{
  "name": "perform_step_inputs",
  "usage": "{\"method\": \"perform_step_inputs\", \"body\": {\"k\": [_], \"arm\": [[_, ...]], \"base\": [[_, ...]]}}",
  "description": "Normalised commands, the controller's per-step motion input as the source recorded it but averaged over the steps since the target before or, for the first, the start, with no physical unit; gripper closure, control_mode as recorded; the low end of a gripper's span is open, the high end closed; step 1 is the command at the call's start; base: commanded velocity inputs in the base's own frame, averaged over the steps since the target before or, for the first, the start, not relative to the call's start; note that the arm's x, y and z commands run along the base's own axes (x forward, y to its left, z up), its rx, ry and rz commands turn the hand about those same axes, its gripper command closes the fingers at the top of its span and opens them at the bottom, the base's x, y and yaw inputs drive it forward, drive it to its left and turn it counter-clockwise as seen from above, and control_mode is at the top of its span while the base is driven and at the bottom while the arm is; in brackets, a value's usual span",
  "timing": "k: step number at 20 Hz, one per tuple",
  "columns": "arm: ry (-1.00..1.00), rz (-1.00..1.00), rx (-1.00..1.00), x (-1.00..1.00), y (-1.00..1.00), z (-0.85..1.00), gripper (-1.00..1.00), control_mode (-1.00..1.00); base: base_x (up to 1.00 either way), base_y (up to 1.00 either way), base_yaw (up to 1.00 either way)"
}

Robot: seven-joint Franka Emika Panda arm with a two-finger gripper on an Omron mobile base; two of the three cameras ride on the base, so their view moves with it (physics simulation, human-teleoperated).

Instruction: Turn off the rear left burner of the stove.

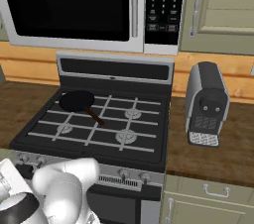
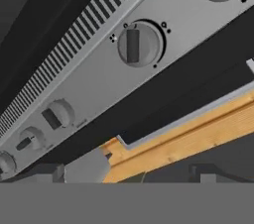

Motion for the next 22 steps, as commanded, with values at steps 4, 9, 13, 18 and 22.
{"method": "perform_step_inputs", "body": {"k": [4, 9, 13, 18, 22], "arm": [[0.04, 0.01, -0.02, 0.11, 0.18, -0.14, -1.00, -1.00], [0.00, 0.00, -0.04, 0.32, 0.04, -0.32, -1.00, -1.00], [0.00, 0.01, -0.01, 0.44, 0.00, -0.24, -1.00, -1.00], [0.00, 0.03, -0.04, 0.37, 0.00, -0.24, -1.00, -1.00], [0.00, 0.03, -0.04, 0.27, 0.00, -0.29, -1.00, -1.00]], "base": [[0.00, 0.00, 0.00], [0.00, 0.00, 0.00], [0.00, 0.00, 0.00], [0.00, 0.00, 0.00], [0.00, 0.00, 0.00]]}}
